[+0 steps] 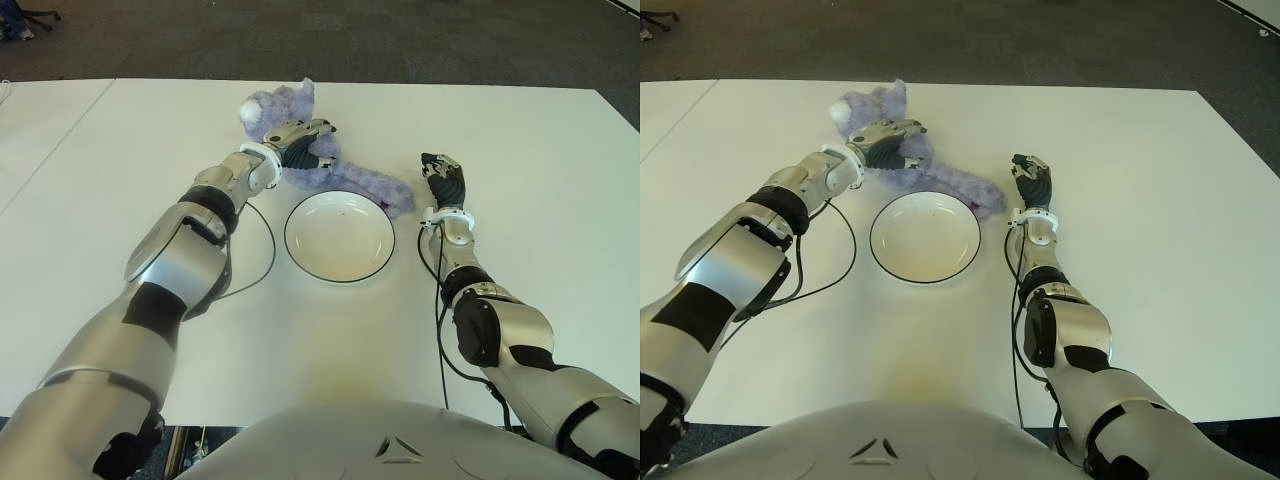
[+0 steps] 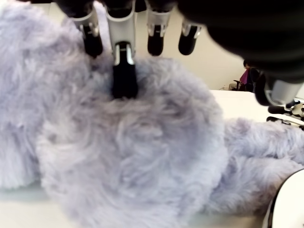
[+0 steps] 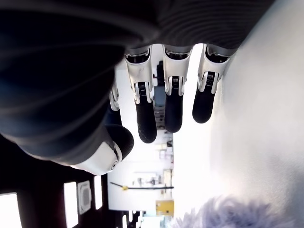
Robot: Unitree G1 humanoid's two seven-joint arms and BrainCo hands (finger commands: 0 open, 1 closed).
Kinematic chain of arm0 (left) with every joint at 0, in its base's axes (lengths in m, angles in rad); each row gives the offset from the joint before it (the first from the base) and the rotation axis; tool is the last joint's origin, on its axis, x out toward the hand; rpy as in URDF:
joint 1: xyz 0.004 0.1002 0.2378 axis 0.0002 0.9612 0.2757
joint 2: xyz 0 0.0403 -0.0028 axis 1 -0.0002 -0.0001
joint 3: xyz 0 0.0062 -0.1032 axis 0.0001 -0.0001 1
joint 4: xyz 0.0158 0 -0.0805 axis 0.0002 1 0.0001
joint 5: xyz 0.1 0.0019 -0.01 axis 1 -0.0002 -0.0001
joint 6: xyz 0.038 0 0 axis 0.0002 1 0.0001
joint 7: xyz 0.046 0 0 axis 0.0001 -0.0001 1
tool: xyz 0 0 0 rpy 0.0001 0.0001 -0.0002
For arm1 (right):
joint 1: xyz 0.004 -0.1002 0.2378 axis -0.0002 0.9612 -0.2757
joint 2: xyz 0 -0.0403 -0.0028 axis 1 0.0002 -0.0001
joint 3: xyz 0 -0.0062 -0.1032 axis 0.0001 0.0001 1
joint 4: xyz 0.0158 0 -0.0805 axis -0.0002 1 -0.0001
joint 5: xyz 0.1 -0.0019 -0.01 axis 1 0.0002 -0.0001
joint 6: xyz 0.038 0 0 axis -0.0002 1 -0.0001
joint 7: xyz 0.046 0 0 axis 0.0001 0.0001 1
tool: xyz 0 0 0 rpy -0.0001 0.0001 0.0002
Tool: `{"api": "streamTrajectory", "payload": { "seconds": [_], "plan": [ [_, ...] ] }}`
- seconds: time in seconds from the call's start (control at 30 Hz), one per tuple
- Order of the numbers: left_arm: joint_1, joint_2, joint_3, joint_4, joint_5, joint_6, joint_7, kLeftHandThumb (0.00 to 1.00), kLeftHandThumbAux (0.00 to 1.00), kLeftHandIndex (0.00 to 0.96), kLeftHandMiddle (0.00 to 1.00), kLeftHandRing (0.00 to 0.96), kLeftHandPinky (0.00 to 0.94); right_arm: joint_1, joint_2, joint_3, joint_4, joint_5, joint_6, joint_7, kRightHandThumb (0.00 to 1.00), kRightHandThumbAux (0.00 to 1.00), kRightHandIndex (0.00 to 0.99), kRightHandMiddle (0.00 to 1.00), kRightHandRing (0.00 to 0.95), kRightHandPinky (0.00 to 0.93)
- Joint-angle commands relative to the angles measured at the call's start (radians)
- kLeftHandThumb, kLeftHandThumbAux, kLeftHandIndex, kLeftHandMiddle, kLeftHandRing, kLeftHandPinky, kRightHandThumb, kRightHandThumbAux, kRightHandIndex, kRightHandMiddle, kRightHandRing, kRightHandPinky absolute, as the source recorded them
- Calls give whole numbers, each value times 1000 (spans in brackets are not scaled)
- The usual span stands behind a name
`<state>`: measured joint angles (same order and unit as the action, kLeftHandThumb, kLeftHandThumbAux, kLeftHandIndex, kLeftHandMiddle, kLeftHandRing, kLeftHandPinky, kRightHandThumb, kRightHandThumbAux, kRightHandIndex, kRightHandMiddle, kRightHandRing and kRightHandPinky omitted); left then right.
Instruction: Put the doll into the plate.
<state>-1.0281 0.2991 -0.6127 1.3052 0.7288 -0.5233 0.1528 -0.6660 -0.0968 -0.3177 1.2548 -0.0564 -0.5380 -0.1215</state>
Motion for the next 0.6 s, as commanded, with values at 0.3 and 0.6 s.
{"api": "streamTrajectory", "payload": {
  "seconds": [0.3, 0.6],
  "plan": [
    [48, -1, -84, 5, 67, -14, -109, 401, 224, 0, 0, 0, 27, 186, 48, -2, 101, 9, 59, -8, 718, 722, 421, 296, 229, 226],
    [31, -12, -163, 20, 138, 20, -97, 468, 220, 0, 0, 0, 63, 188, 44, 6, 101, 3, 49, -17, 716, 722, 421, 297, 237, 222]
  ]
}}
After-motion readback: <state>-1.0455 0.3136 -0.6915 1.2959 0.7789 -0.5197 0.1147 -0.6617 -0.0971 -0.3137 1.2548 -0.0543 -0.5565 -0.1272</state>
